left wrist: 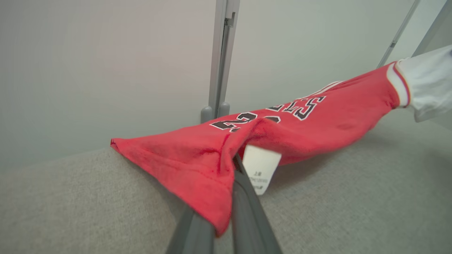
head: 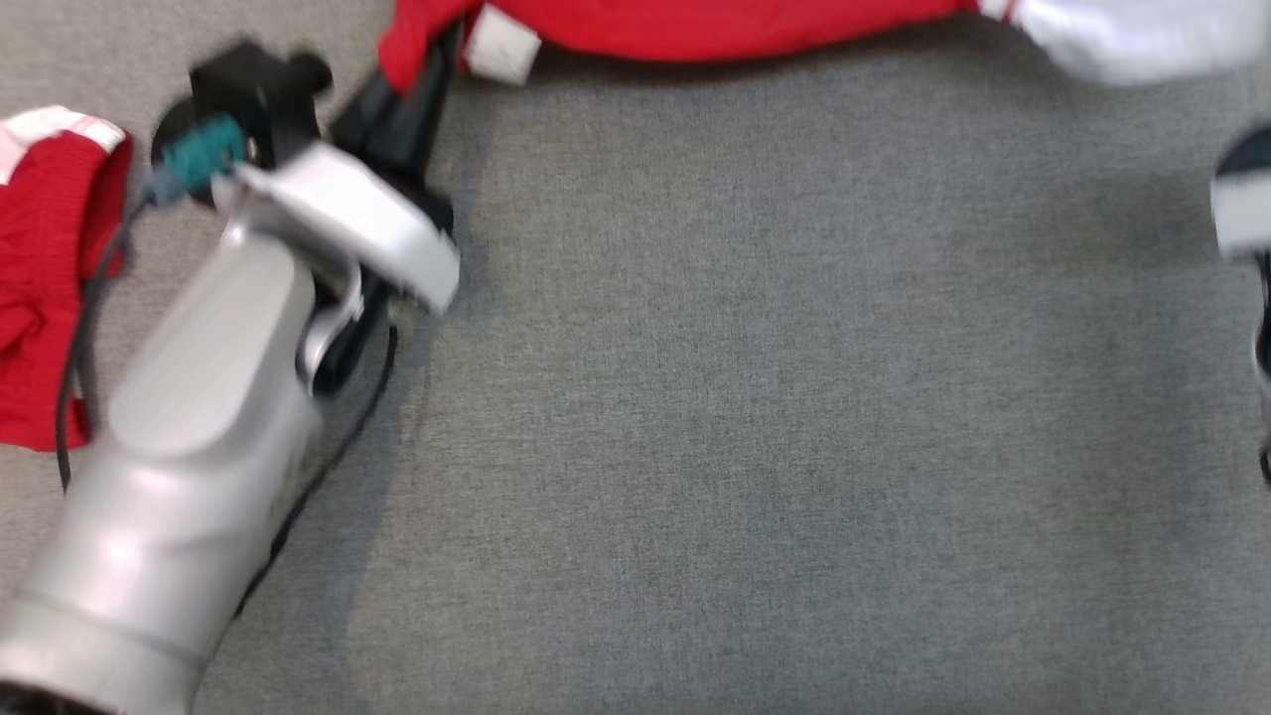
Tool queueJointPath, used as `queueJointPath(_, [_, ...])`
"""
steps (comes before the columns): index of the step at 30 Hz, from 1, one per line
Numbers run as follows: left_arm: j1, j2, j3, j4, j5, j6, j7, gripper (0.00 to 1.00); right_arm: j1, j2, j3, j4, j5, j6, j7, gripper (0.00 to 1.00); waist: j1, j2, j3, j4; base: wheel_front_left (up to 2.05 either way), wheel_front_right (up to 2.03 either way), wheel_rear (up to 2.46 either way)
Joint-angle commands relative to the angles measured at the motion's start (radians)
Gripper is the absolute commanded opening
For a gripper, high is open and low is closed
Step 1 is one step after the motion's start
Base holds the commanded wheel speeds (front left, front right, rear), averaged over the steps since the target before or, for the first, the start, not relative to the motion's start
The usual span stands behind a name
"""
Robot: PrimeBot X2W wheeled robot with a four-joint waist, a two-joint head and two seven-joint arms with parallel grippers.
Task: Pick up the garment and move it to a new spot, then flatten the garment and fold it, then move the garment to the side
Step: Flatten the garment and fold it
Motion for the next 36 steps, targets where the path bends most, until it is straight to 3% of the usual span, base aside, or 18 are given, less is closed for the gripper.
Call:
queueJointPath(1, [0.041, 0.029, -0.015, -0.028, -0.026, 0.0, -0.006, 0.0, 0.06, -0.013, -0.01, -0.032, 0.026, 0.001, -0.007, 0.0, -0.0001, 0.0, -0.042, 0.01, 0.0, 0.0, 0.0])
queueJointPath(4, [0.212, 0.099, -0.057, -0.141, -0.078, 0.0, -0.006, 0.0, 0.284, -0.05, -0.03, -0.124, 0.066, 0.001, 0.002, 0.0, -0.0001, 0.0, -0.134, 0.0, 0.0, 0.0, 0.0])
queueJointPath(6, [0.405, 0.157, -0.041, -0.261, -0.134, 0.03, -0.003, 0.0, 0.487, -0.044, -0.052, -0.211, 0.103, 0.001, 0.021, 0.0, -0.0001, 0.0, -0.222, -0.026, 0.0, 0.0, 0.0])
queueJointPath(12, [0.815, 0.245, -0.028, -0.617, -0.243, 0.204, 0.062, 0.0, 0.831, 0.004, -0.107, -0.349, 0.114, 0.0, 0.049, 0.0, -0.0001, 0.0, -0.297, -0.064, 0.0, 0.0, 0.0])
queueJointPath(15, [0.964, 0.253, -0.035, -0.785, -0.285, 0.287, 0.085, 0.0, 0.97, 0.042, -0.131, -0.409, 0.128, 0.0, 0.067, 0.0, -0.0001, 0.0, -0.285, -0.053, 0.0, 0.0, 0.0])
queueJointPath(17, [1.015, 0.263, -0.031, -0.861, -0.31, 0.32, 0.1, 0.0, 1.018, 0.061, -0.141, -0.439, 0.134, 0.001, 0.082, 0.0, -0.0001, 0.0, -0.269, -0.047, 0.0, 0.0, 0.0])
queueJointPath(20, [1.028, 0.272, -0.02, -0.91, -0.324, 0.338, 0.116, 0.0, 1.022, 0.076, -0.155, -0.44, 0.124, 0.001, 0.097, 0.0, -0.0001, 0.0, -0.249, -0.042, 0.0, 0.0, 0.0])
queueJointPath(26, [0.915, 0.294, -0.014, -0.942, -0.356, 0.335, 0.237, 0.0, 0.857, 0.078, -0.139, -0.392, 0.072, 0.001, 0.191, 0.0, -0.0001, 0.0, -0.197, -0.016, 0.0, 0.0, 0.0])
queueJointPath(36, [0.661, 0.325, -0.03, -0.879, -0.427, 0.253, 0.478, 0.0, 0.521, 0.042, -0.137, -0.277, 0.02, 0.001, 0.36, 0.0, -0.0001, 0.0, -0.148, 0.041, 0.0, 0.0, 0.0])
